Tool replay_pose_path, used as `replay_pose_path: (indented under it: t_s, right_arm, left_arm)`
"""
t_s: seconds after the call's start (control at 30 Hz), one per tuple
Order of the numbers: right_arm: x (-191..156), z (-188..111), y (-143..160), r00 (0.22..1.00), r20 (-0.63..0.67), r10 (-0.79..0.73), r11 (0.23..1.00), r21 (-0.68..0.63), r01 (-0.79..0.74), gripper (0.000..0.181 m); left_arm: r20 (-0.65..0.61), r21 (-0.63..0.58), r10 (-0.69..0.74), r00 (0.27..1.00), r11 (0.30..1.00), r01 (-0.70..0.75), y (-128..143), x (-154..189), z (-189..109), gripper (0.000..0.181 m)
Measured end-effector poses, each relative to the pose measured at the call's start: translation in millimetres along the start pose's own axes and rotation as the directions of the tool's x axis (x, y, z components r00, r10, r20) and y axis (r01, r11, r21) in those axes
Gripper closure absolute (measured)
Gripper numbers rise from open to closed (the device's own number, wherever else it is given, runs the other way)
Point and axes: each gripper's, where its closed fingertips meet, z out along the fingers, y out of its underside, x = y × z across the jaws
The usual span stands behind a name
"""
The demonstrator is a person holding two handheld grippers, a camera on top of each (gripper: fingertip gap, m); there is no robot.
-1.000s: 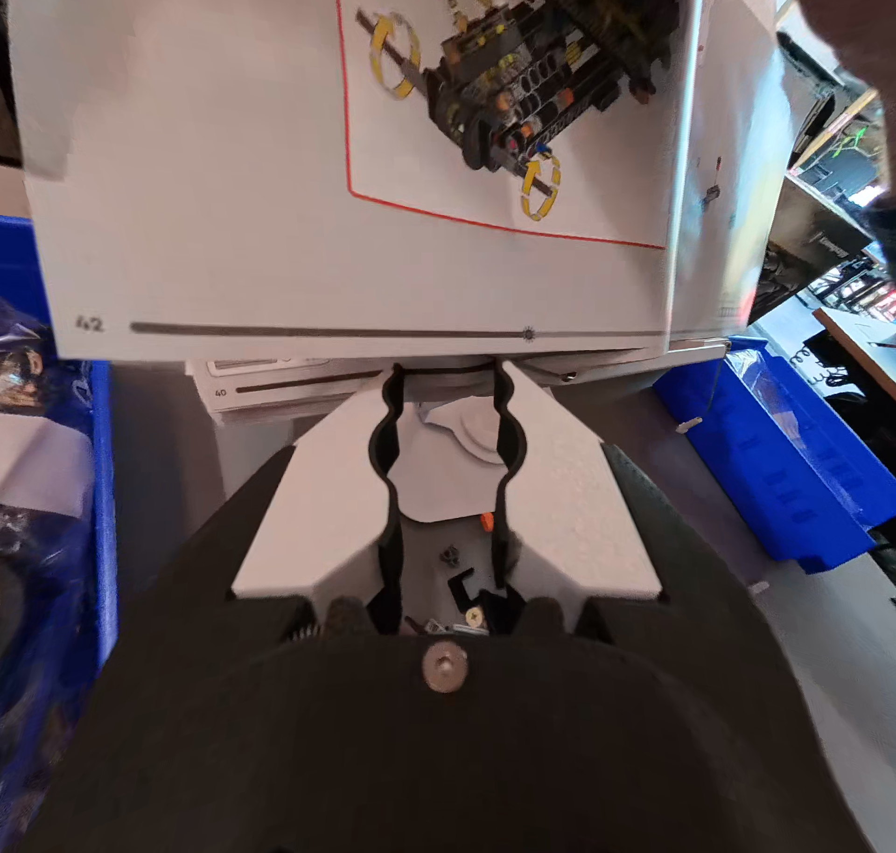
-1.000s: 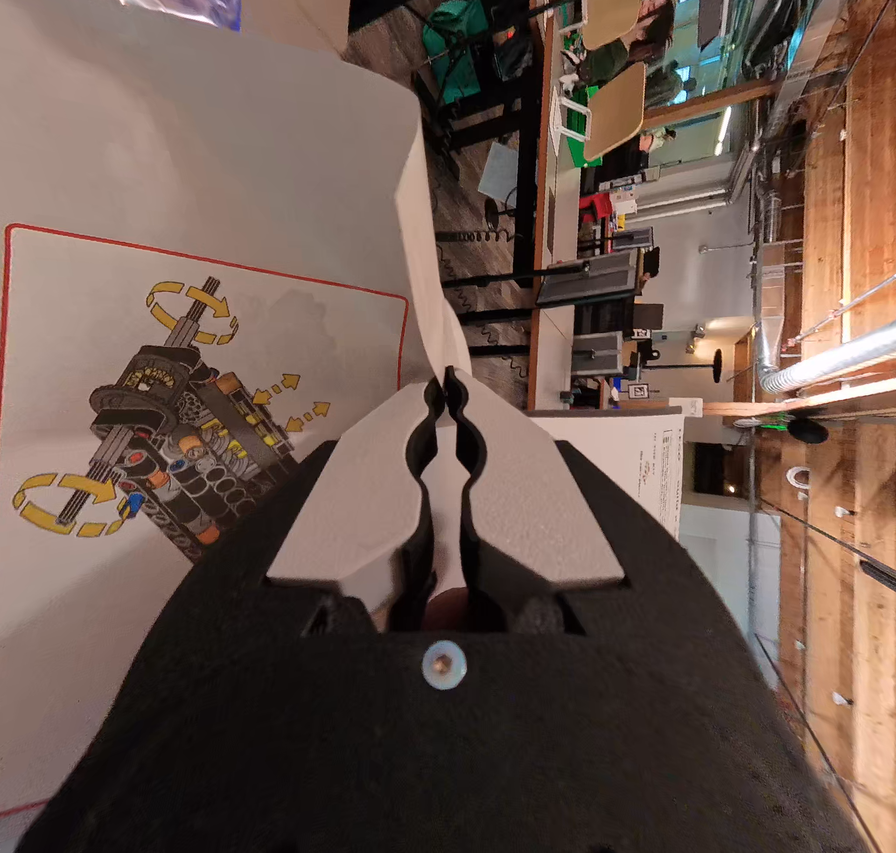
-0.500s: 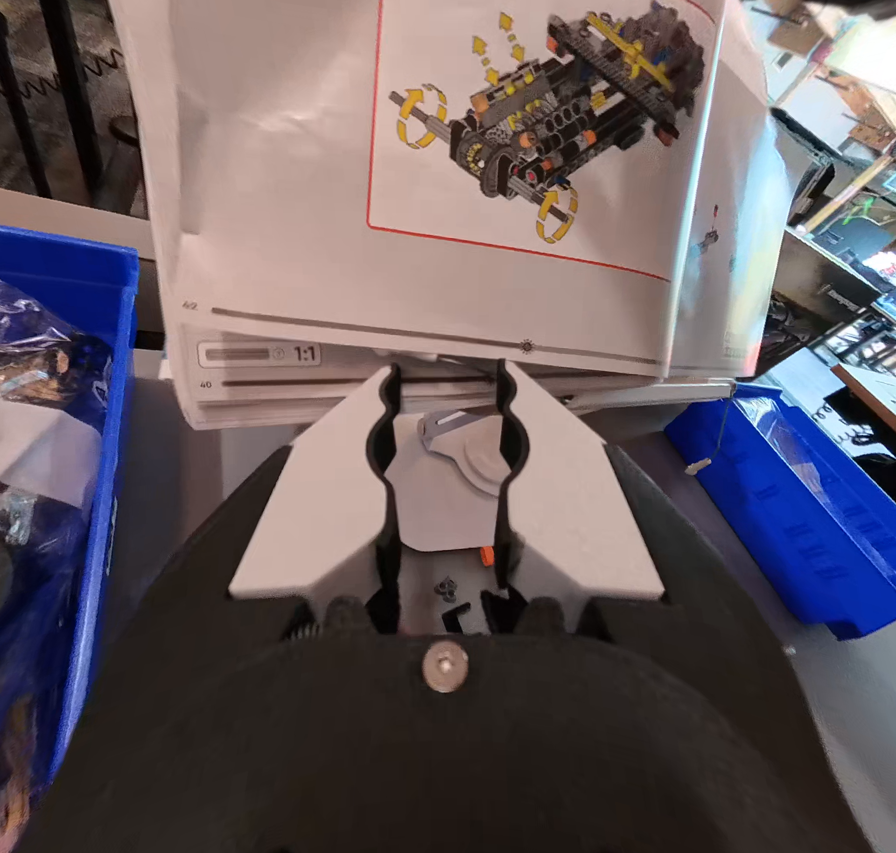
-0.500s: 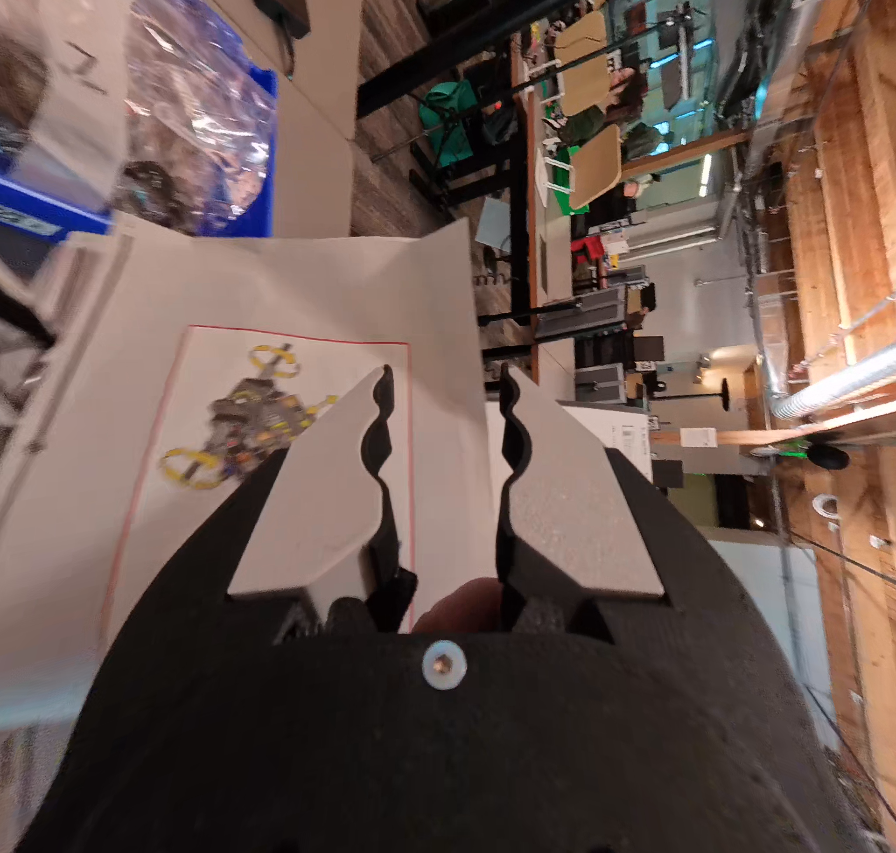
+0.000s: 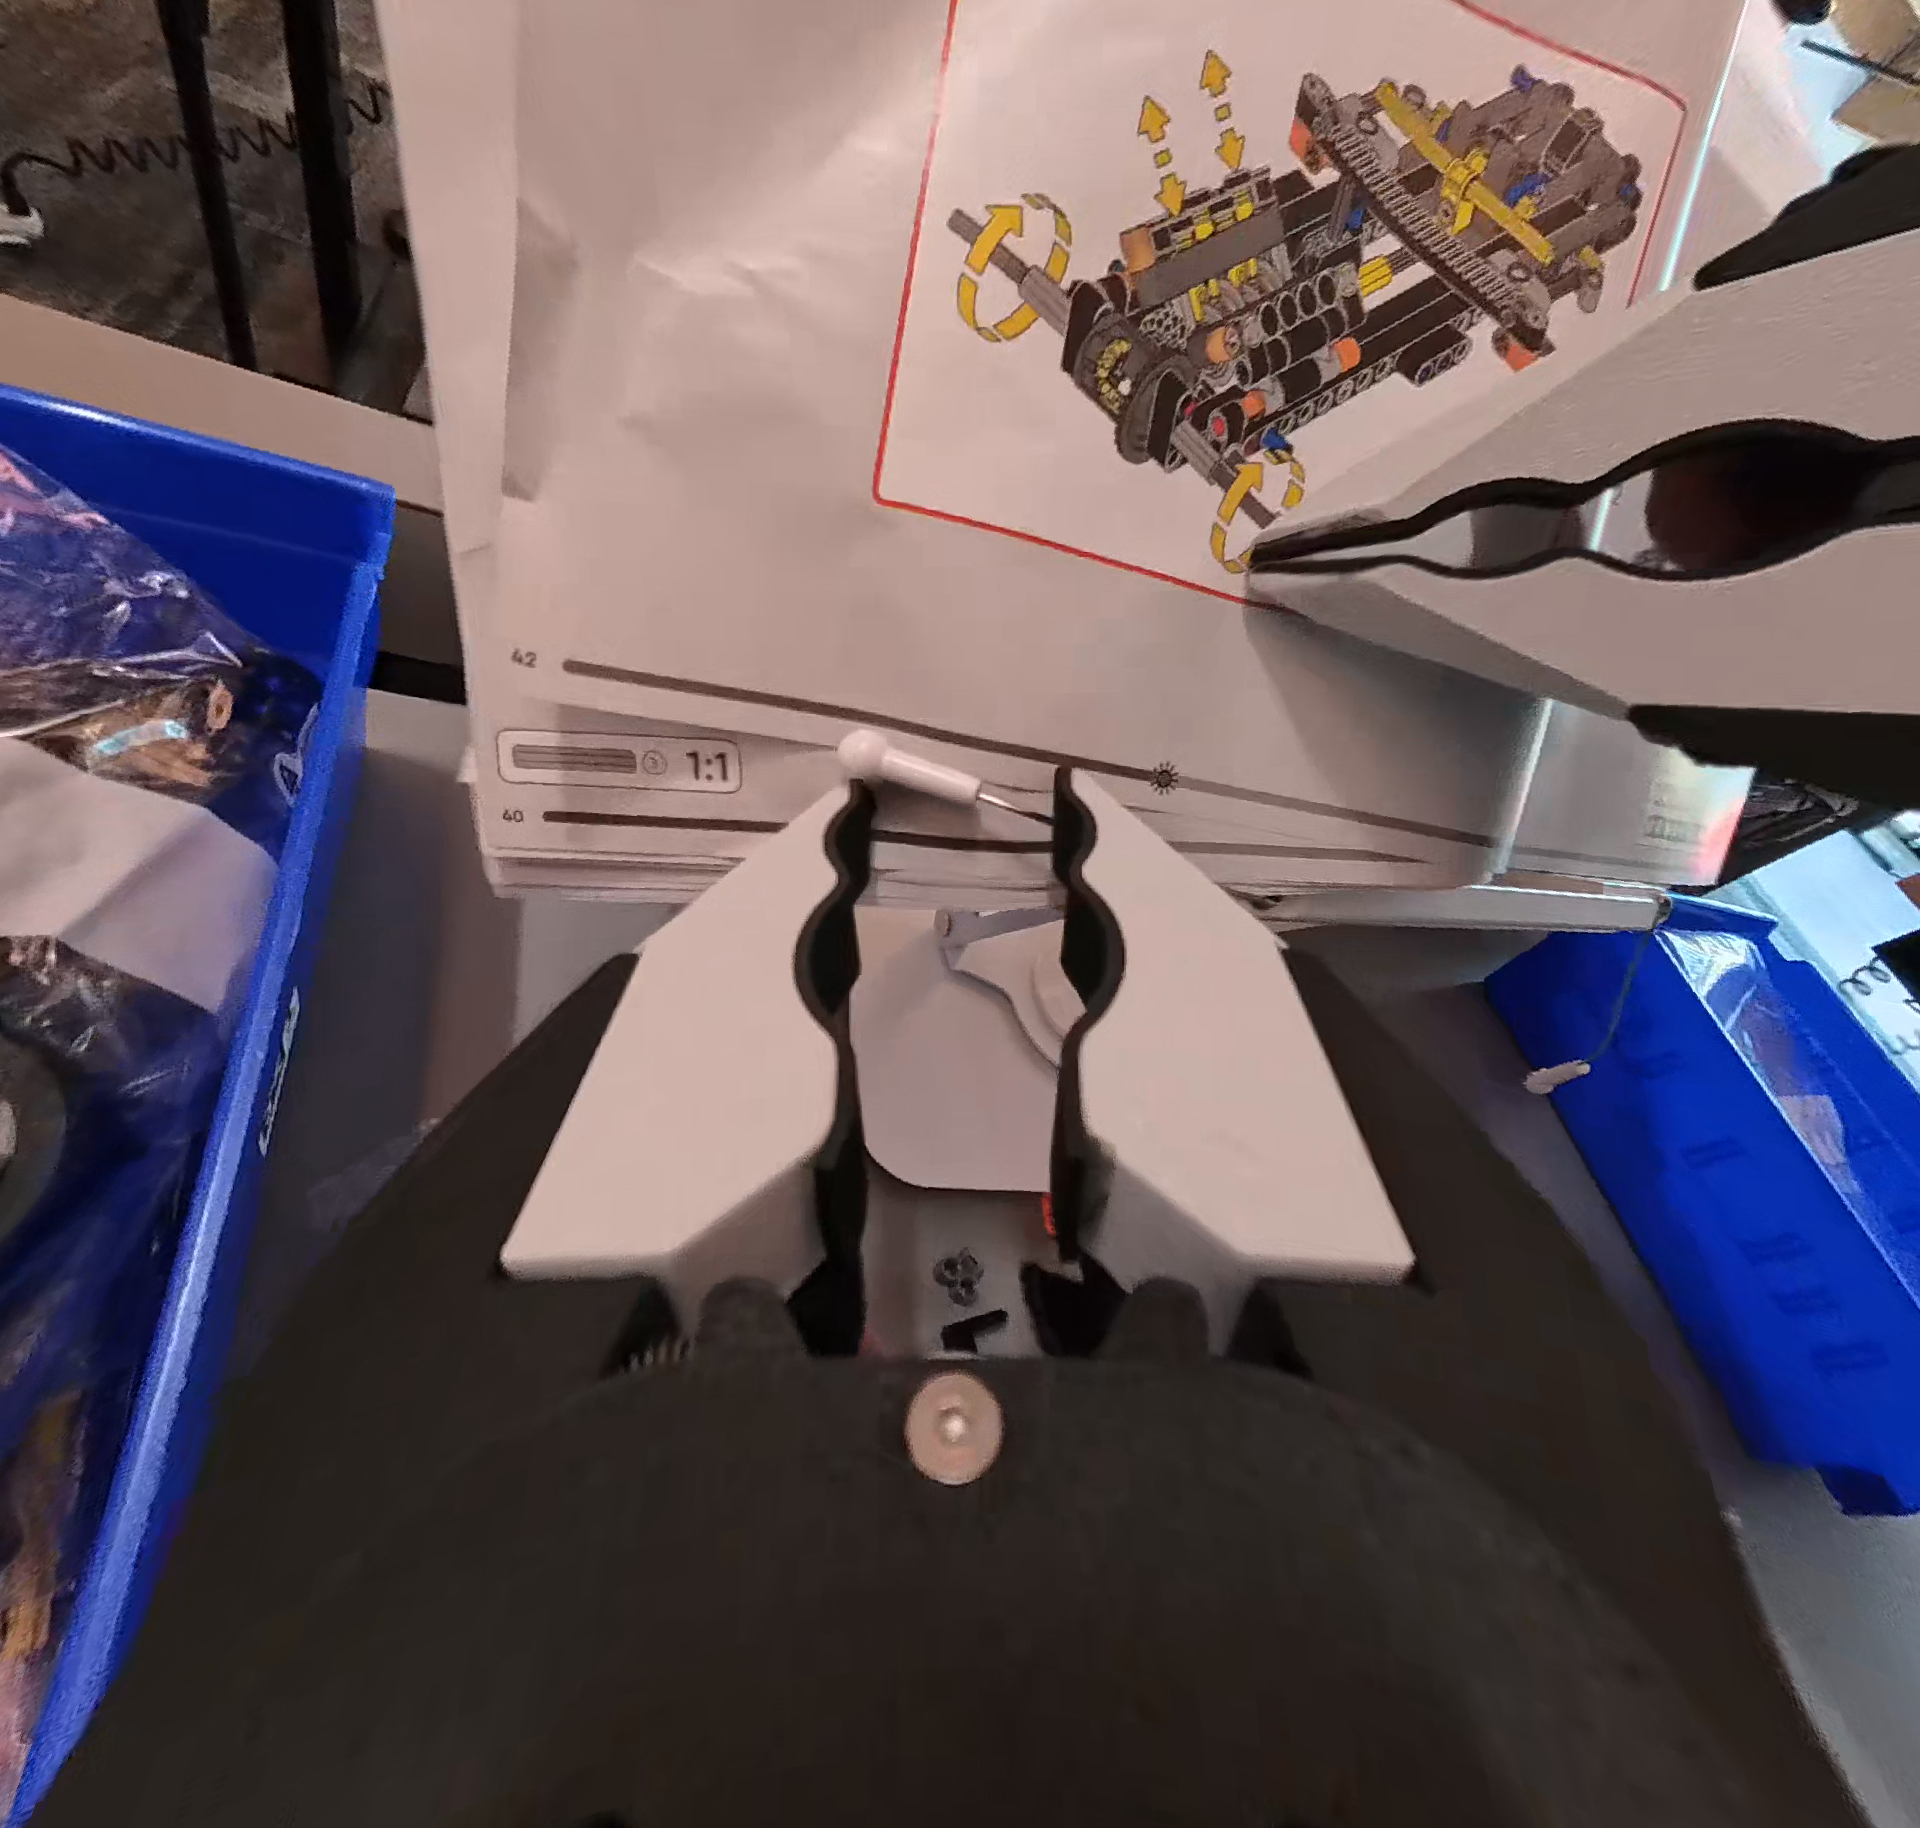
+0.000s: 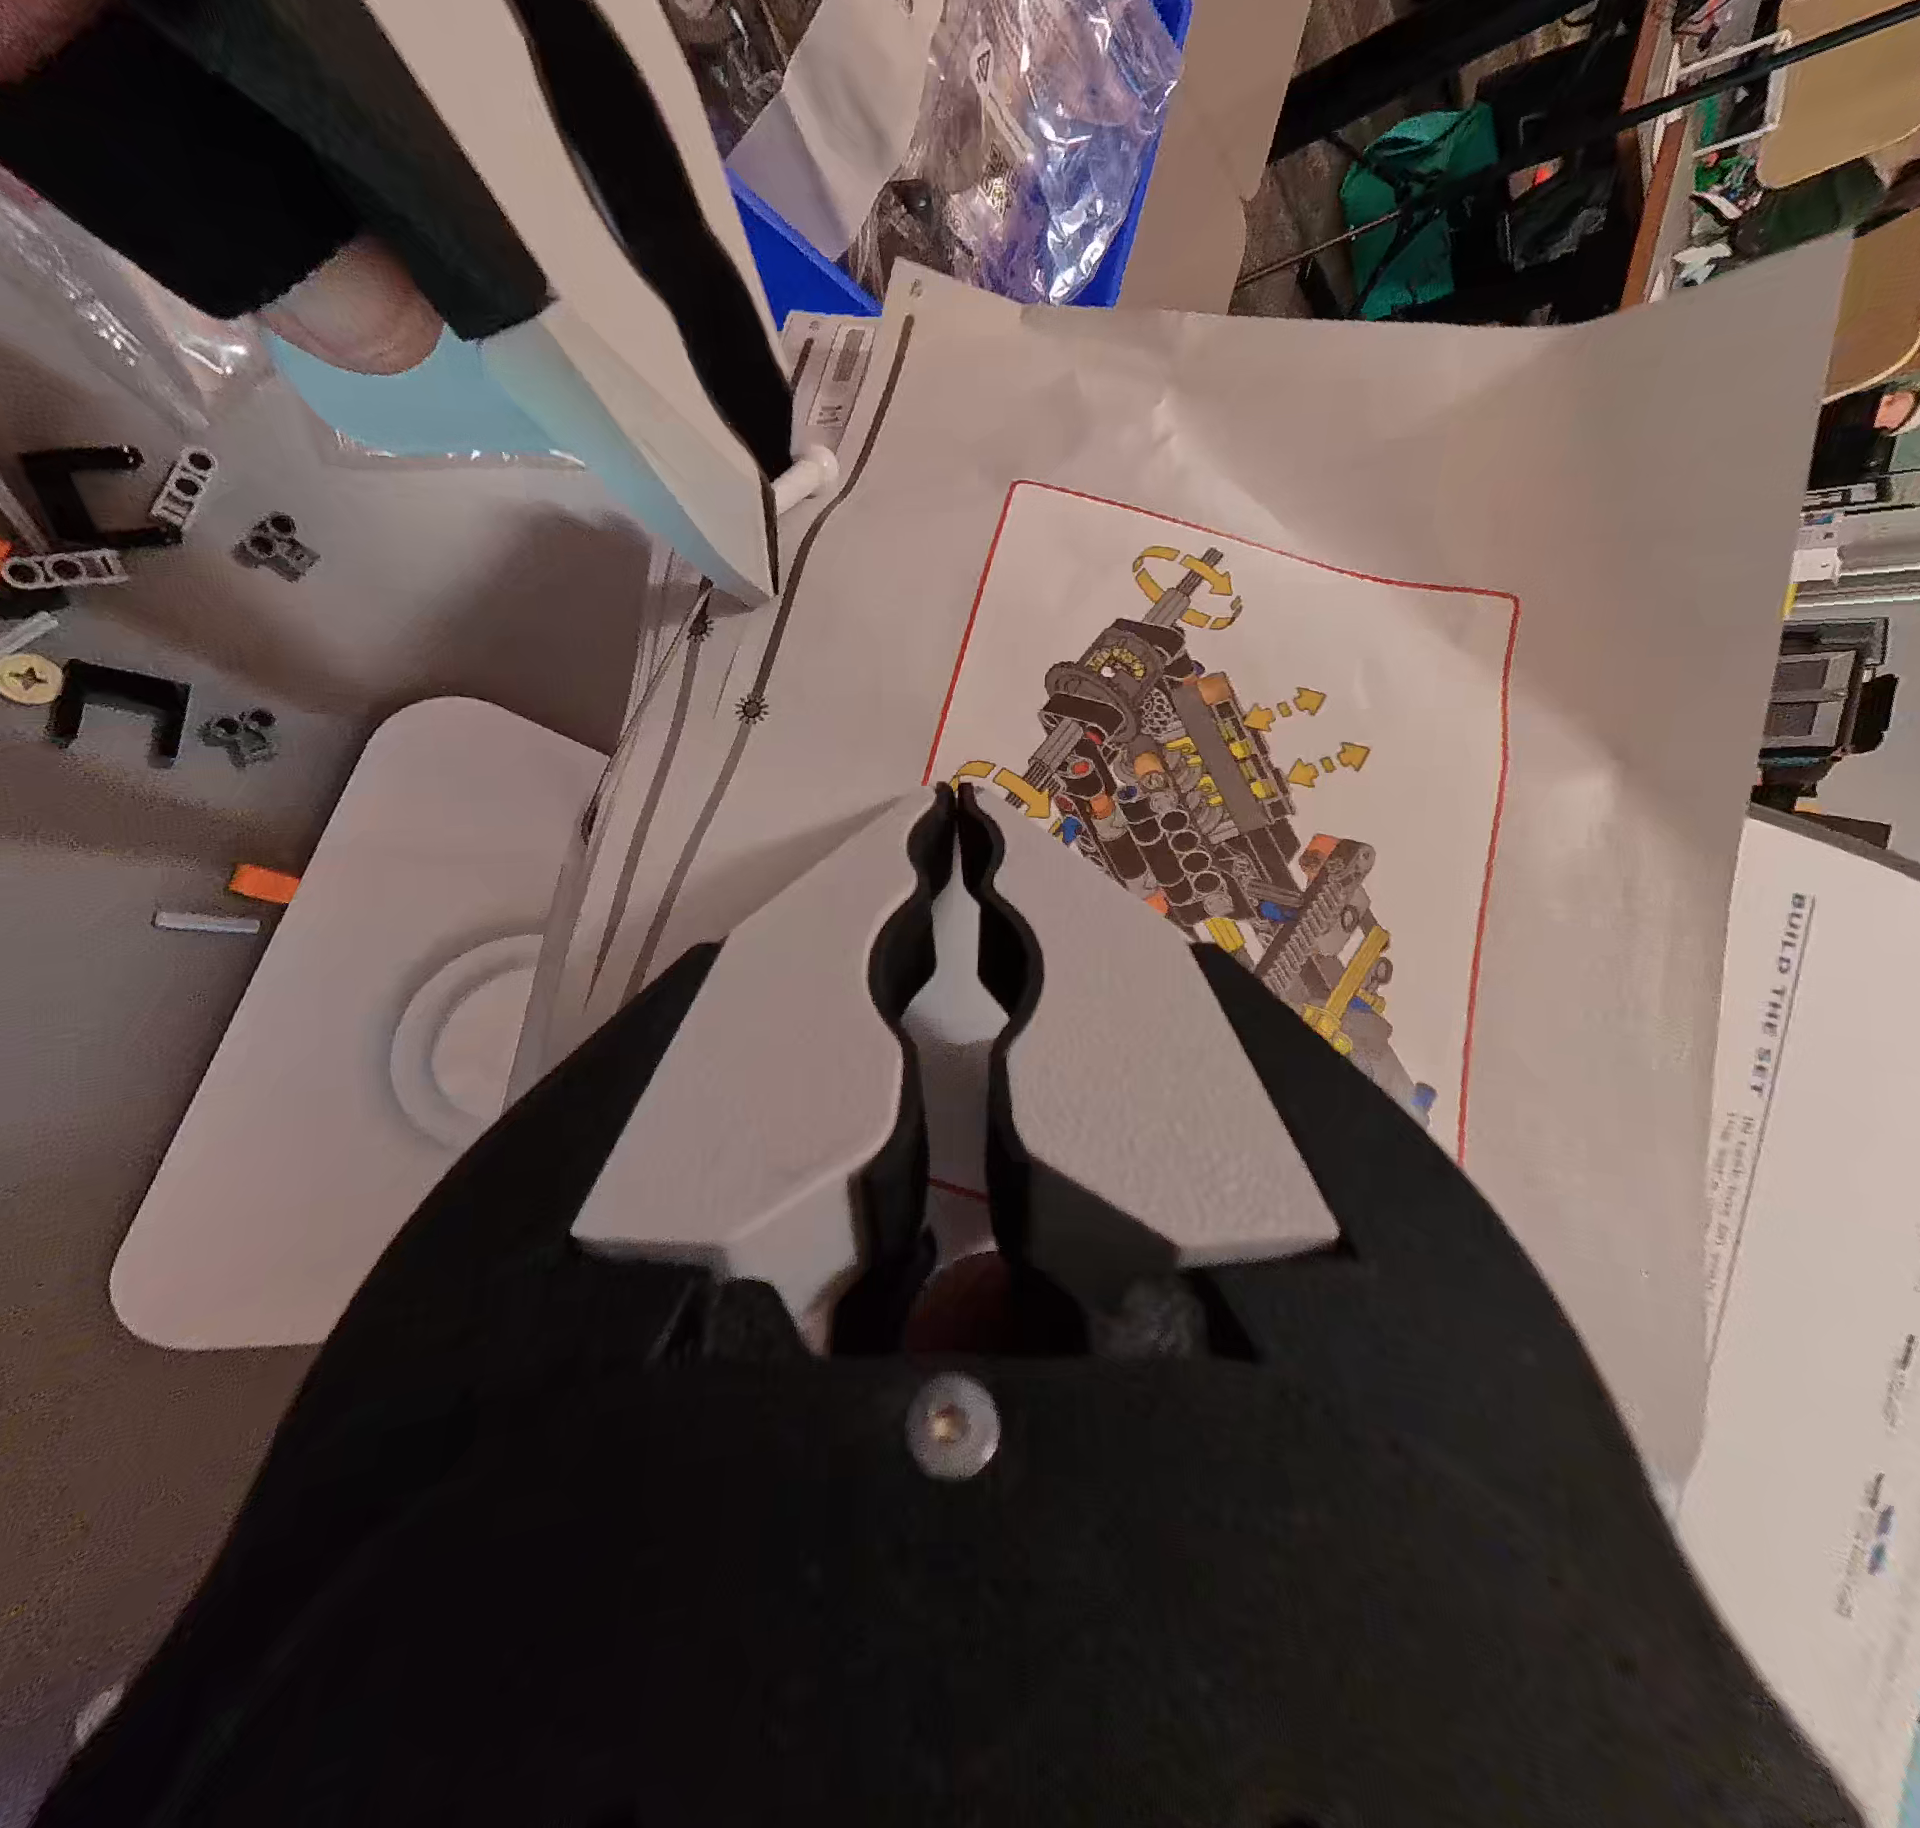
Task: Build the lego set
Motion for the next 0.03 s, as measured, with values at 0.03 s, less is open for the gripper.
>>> replay_pose_path:
  t_s: [0.03]
  right_arm:
    - [0.4,1.1,-0.2,1.0,-0.002,0.01,1.0,0.006,-0.01,0.181]
  left_arm:
    - [-0.004,-0.005,-0.006,1.0,1.0,0.006,1.1,0.7,0.3,0.151]
